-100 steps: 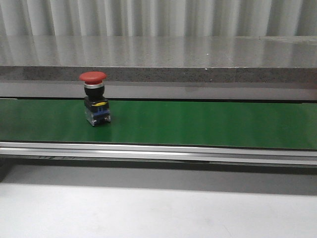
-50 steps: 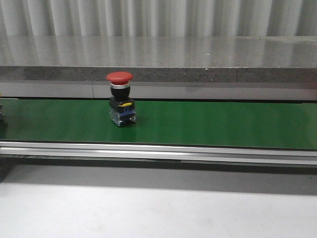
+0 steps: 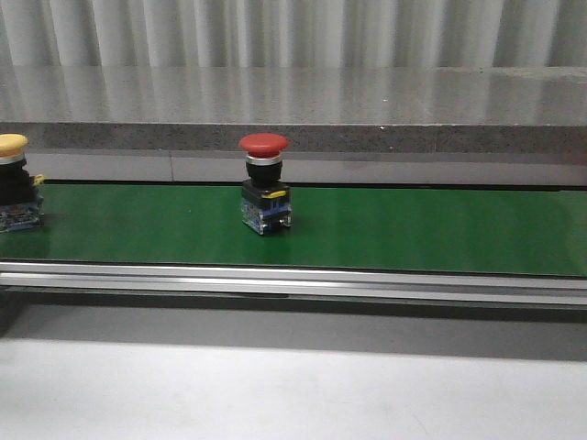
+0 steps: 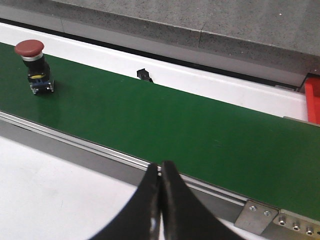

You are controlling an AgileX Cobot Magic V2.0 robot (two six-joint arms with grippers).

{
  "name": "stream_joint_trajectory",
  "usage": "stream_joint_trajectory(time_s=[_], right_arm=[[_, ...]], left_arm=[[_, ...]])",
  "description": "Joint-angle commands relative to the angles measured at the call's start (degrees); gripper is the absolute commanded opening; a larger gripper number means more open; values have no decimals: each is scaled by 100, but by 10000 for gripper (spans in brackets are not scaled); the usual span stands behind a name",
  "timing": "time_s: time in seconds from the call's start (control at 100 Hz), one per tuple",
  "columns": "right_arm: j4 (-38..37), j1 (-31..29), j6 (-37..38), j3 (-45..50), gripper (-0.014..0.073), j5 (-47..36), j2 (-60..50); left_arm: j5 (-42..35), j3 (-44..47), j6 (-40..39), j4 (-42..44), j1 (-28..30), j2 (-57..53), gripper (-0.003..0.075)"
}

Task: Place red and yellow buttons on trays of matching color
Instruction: 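Set the yellow button on the belt and release it, then lower the right gripper onto the red button at the belt end and grasp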

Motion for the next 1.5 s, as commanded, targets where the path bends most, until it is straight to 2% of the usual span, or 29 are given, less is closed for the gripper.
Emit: stream_joint_trajectory(time_s=[0.0, 0.29, 0.41, 0.58, 0.63, 0.7, 0.82, 0.87, 0.89, 0.99, 1.29, 1.49], right_arm=[[20, 11, -44, -130, -66, -399, 41], [20, 124, 20, -272, -66, -377, 236], [20, 389, 87, -616, -64, -226, 791], [20, 764, 388, -1435, -41, 58, 2113], [20, 861, 388, -1690, 15, 148, 2503], [34, 943, 388, -2039, 162, 257, 3046], [191, 1012, 382, -2613, 528, 437, 3883], [206, 1012, 383, -2833, 650, 552, 4223], [210, 1012, 383, -2922, 673, 584, 4368], [267, 1012, 383, -3285, 635, 723, 4982], [337, 1346, 4, -4231, 636, 1316, 6608], [330, 1390, -133, -4573, 636, 1075, 7352]], left_arm=[[-564, 260, -3, -53, -109, -576, -20], [-694, 1747, -3, -53, -118, -2245, -20], [-703, 1994, -3, -77, -118, -2700, -20], [-703, 2071, -3, -77, -118, -2932, -20], [-703, 2071, -3, -77, -118, -2931, -20], [-692, 2071, -3, -65, -118, -2931, -20], [-692, 2071, -3, -65, -118, -2931, -20], [-692, 2071, -3, -65, -118, -2931, -20], [-692, 2071, -3, -65, -118, -2931, -20], [-692, 2071, -3, -65, -118, -2931, -20], [-692, 2071, -3, -65, -118, -2931, -20], [-692, 2071, -3, -65, -118, -2931, -20]])
